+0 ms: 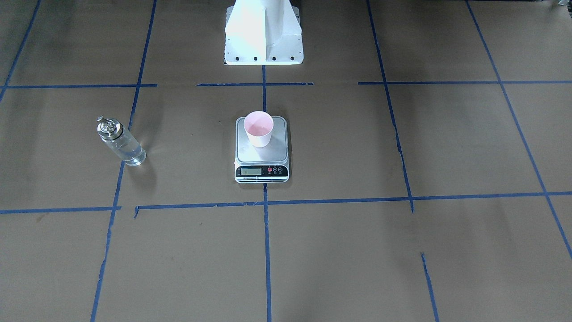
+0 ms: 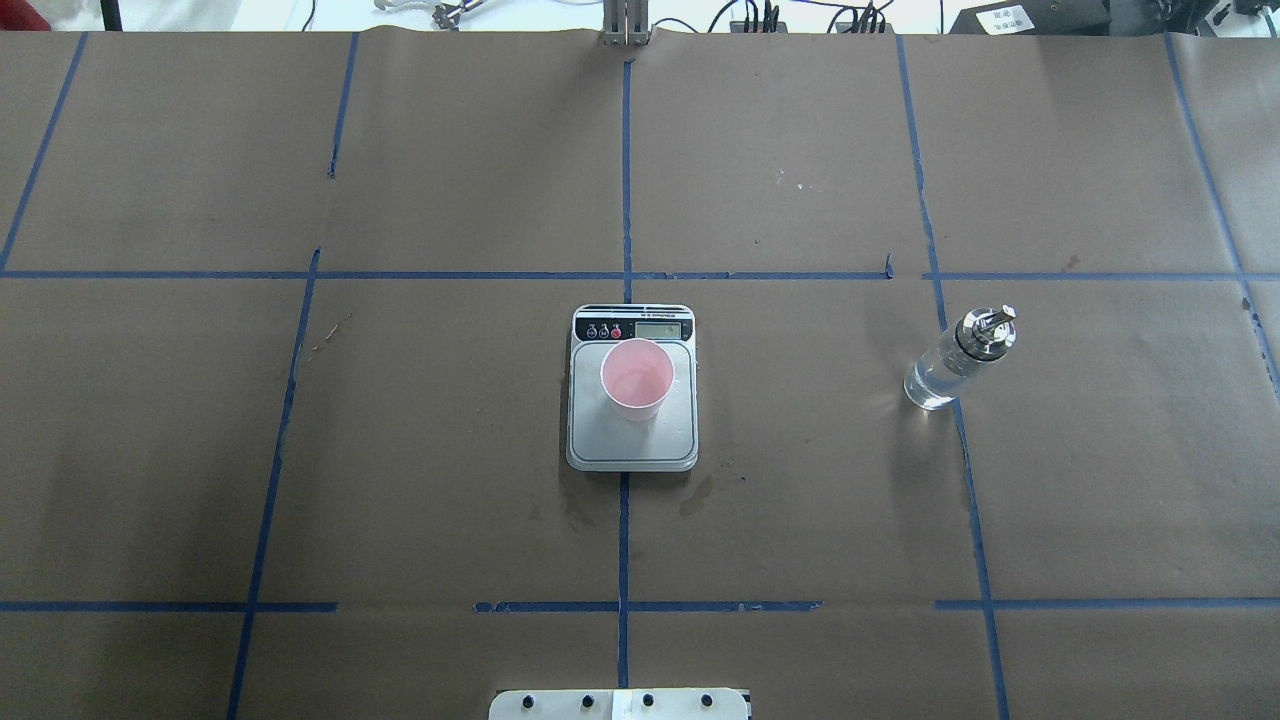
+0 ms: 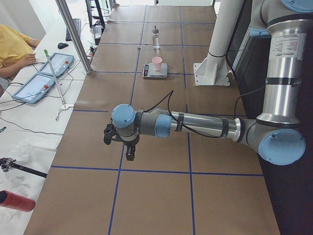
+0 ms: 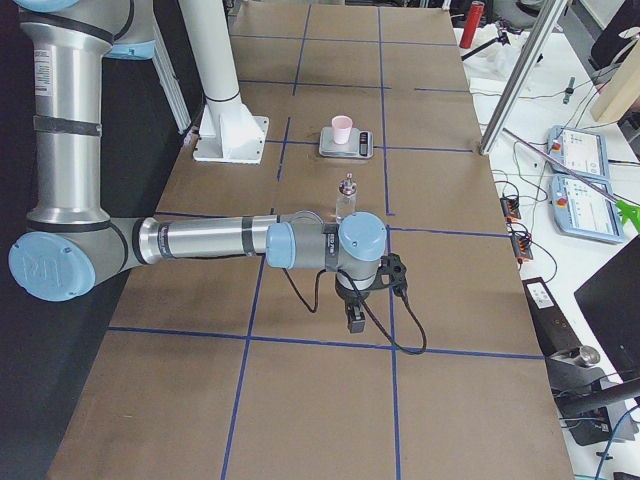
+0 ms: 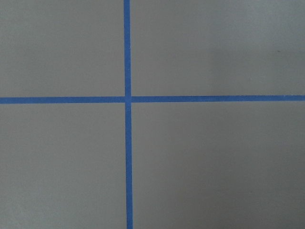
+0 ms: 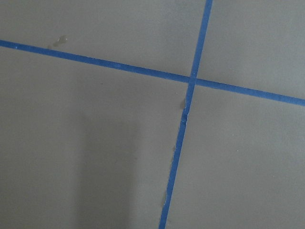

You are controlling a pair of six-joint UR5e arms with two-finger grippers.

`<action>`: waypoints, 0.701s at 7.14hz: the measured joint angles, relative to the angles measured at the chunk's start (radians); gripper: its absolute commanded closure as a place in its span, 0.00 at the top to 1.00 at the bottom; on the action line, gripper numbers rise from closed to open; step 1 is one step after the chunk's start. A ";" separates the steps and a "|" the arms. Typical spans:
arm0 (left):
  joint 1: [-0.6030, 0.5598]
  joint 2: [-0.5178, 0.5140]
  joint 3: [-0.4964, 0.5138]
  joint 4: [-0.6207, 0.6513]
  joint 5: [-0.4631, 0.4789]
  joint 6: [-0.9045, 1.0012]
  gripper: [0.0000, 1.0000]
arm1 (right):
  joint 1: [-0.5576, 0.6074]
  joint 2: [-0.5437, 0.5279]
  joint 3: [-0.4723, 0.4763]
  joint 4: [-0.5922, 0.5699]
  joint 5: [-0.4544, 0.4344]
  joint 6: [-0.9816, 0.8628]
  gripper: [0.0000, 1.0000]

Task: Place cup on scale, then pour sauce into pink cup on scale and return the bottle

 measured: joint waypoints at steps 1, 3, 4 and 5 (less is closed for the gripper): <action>0.000 -0.006 0.000 0.000 0.000 0.001 1.00 | 0.000 0.002 0.001 0.000 0.001 -0.001 1.00; -0.002 0.000 -0.013 0.001 0.000 0.001 1.00 | 0.000 0.003 -0.002 0.002 0.000 -0.003 1.00; -0.003 0.004 -0.023 0.002 0.000 -0.001 1.00 | 0.000 0.003 -0.002 0.002 0.000 -0.002 1.00; -0.003 0.007 -0.040 0.003 0.000 -0.003 1.00 | 0.000 0.003 -0.001 0.002 0.000 -0.002 1.00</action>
